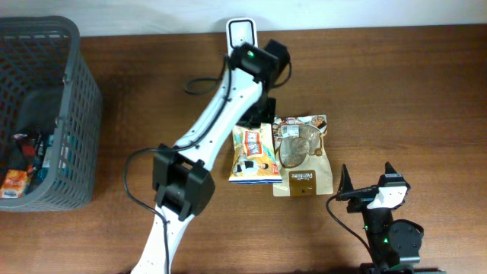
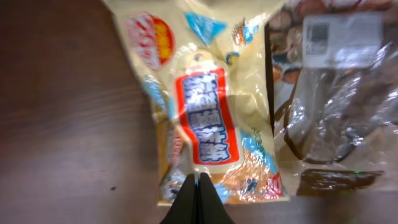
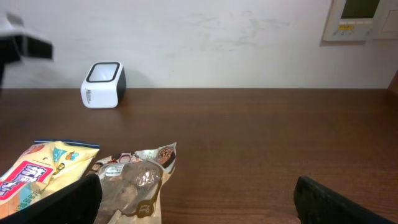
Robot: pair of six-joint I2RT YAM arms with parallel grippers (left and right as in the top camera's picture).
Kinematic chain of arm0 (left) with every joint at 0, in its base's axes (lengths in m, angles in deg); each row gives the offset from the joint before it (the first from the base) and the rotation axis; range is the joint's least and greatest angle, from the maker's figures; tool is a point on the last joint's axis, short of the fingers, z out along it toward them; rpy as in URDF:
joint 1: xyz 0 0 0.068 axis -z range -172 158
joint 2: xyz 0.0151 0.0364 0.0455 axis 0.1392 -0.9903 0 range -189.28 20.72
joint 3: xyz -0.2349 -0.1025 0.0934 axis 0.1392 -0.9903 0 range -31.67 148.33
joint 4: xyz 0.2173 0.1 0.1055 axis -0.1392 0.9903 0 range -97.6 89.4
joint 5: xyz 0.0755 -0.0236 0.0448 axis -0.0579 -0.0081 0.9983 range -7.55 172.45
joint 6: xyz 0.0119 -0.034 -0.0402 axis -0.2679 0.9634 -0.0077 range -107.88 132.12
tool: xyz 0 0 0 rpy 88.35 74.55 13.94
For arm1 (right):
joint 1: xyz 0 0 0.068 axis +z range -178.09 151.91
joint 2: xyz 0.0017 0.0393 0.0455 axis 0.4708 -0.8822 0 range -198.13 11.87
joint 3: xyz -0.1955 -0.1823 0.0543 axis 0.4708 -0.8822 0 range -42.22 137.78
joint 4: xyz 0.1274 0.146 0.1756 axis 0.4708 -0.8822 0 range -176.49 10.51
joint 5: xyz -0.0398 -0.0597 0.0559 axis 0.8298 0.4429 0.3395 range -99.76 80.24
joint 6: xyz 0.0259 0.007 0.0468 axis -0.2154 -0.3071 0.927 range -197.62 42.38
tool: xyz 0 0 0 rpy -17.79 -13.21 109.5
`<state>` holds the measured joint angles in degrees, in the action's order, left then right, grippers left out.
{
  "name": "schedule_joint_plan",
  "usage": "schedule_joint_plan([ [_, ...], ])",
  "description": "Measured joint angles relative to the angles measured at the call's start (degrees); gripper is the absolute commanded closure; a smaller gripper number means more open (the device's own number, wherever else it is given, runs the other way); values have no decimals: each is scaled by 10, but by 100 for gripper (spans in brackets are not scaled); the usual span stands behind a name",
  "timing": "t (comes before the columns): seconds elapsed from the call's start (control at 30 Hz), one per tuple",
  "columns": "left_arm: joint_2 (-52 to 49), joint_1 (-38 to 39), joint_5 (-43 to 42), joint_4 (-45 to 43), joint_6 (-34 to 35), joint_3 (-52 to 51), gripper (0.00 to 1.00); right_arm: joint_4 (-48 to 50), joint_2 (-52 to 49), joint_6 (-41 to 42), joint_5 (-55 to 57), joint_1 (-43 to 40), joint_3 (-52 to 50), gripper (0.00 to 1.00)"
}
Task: Scan the item barcode
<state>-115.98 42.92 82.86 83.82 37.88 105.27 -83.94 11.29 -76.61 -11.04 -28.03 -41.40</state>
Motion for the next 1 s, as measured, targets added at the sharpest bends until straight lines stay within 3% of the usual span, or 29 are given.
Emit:
schedule_joint_plan([
  [0.3,0,23,-6,-171,0,-209,100,0,0,0,0,0,0,2],
  [0.43,14,23,-8,-204,0,-240,100,0,0,0,0,0,0,2],
  [0.6,12,21,-8,-150,0,-210,100,0,0,0,0,0,0,2],
  [0.73,13,11,-8,-80,0,-84,100,0,0,0,0,0,0,2],
  [0.87,36,-3,7,-65,0,2,100,0,0,0,0,0,0,2],
  [1.0,54,-11,33,-66,0,13,100,0,0,0,0,0,0,2],
])
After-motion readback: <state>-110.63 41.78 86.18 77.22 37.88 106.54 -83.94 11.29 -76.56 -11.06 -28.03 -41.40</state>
